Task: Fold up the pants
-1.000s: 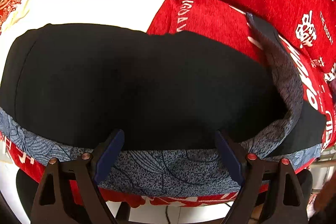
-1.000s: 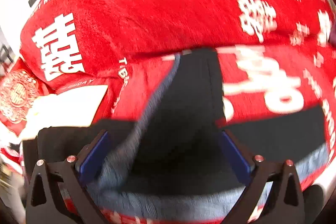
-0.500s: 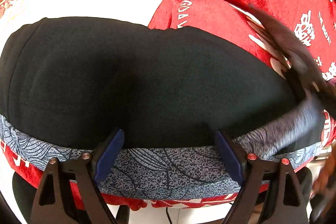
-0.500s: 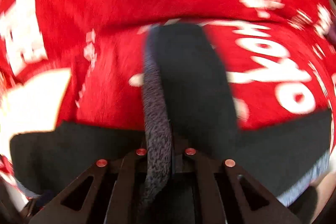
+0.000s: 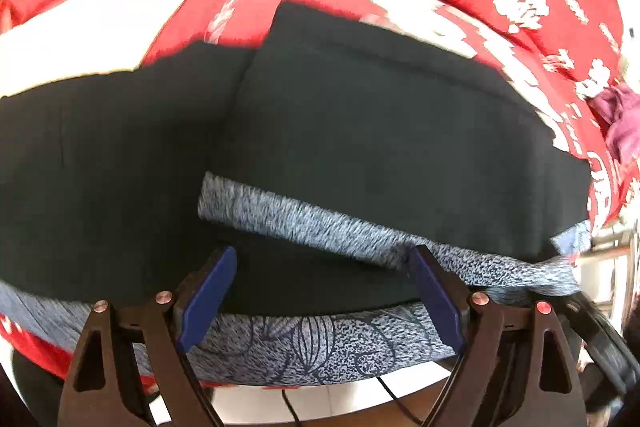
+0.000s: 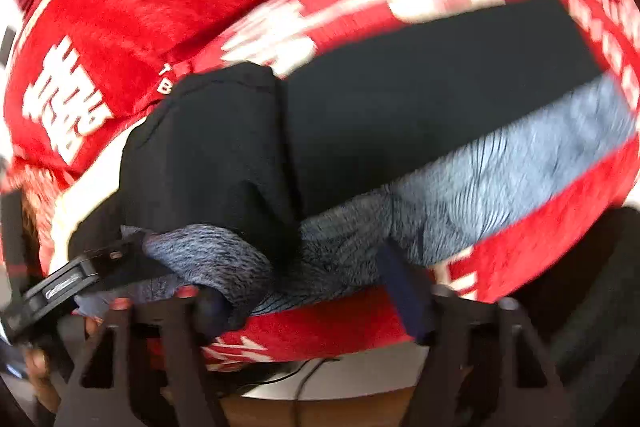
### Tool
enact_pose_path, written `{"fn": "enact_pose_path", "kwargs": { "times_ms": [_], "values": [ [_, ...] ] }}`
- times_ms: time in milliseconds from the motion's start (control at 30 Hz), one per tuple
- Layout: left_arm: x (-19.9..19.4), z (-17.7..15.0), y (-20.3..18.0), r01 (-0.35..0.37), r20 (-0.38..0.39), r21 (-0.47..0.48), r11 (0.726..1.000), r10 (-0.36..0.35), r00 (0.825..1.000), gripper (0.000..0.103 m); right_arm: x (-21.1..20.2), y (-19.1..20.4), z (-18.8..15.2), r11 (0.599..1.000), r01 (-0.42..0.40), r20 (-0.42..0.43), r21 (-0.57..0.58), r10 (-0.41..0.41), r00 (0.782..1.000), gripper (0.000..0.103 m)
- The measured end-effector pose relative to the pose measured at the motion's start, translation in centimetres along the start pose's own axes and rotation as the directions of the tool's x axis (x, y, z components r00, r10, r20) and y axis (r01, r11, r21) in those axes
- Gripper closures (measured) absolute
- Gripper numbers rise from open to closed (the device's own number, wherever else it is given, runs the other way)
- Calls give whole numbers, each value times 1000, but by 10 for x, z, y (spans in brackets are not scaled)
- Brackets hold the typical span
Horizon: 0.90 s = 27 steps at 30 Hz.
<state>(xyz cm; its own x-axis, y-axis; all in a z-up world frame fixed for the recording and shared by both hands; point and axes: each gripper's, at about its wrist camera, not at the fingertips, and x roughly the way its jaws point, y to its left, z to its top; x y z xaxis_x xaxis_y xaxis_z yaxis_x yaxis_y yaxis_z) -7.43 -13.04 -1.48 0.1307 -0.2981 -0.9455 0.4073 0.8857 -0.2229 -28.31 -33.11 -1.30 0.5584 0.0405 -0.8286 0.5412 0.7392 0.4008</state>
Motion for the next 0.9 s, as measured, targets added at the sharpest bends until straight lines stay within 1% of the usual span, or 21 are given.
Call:
{"fn": "enact_pose_path", "kwargs": {
  "times_ms": [33,67,133,200,233,300,367,433,467,500,533,567,600,633,667,700,733,767,800,867,900],
  "values": [
    [-2,-1,1,9,19,-3,1000,-9,1000,15,-6,9,0,998,23,26,-62,-21,999,24],
    [-4,-2,3,16,20,-3,1000,-16,1000,15,-10,16,0,992,57,41,-113,-53,998,23],
    [-14,-4,15,40,35,-41,998,-38,999,15,-19,33,-4,957,156,96,-246,-136,986,23],
    [-27,-5,32,69,77,-99,993,-61,995,15,-29,54,-10,900,220,163,-377,-169,972,23],
    [-32,-5,41,70,92,-126,990,-58,994,15,-33,64,-13,870,242,190,-430,-174,966,22],
    [-34,-4,59,51,102,-176,983,-33,994,15,-34,92,-20,795,271,243,-542,-160,957,21],
    [-34,-3,77,34,99,-218,975,-13,995,15,-28,126,-26,682,319,315,-658,-136,939,21],
    [-33,-6,92,31,87,-260,965,-9,996,15,-8,159,-39,532,359,351,-767,-120,929,20],
    [-32,-7,97,41,86,-268,963,-19,996,15,10,173,-48,438,373,351,-818,-134,927,20],
    [-32,-9,100,46,89,-268,962,-22,996,15,20,177,-54,381,379,352,-843,-141,925,20],
    [-33,-10,101,44,95,-264,963,-19,995,15,42,186,-64,291,390,360,-874,-152,920,20],
    [-33,-11,105,42,97,-260,965,-17,995,15,55,190,-68,243,395,366,-886,-157,917,20],
    [-34,-13,106,43,98,-256,966,-19,995,15,69,193,-74,183,416,390,-891,-161,907,20],
    [-35,-15,107,45,99,-255,966,-20,995,15,83,195,-78,132,446,424,-885,-165,891,20],
    [-36,-18,108,48,100,-254,966,-23,995,15,85,199,-81,119,461,443,-879,-149,884,20],
    [-38,-20,109,51,102,-255,966,-26,994,15,85,201,-79,118,475,462,-872,-124,878,20],
    [-38,-21,110,51,100,-255,966,-26,995,15,86,202,-77,119,473,459,-873,-127,879,20],
    [-37,-20,108,47,98,-255,966,-23,995,15,84,202,-74,124,460,445,-879,-130,886,20],
    [-36,-17,106,42,96,-255,966,-18,995,15,78,201,-69,143,446,429,-883,-136,893,20],
    [-36,-18,106,35,93,-252,967,-12,996,15,63,196,-60,177,455,431,-873,-160,888,20],
    [-36,-18,104,29,92,-252,967,-5,996,15,52,191,-52,213,460,428,-862,-179,886,20]
  ]
}}
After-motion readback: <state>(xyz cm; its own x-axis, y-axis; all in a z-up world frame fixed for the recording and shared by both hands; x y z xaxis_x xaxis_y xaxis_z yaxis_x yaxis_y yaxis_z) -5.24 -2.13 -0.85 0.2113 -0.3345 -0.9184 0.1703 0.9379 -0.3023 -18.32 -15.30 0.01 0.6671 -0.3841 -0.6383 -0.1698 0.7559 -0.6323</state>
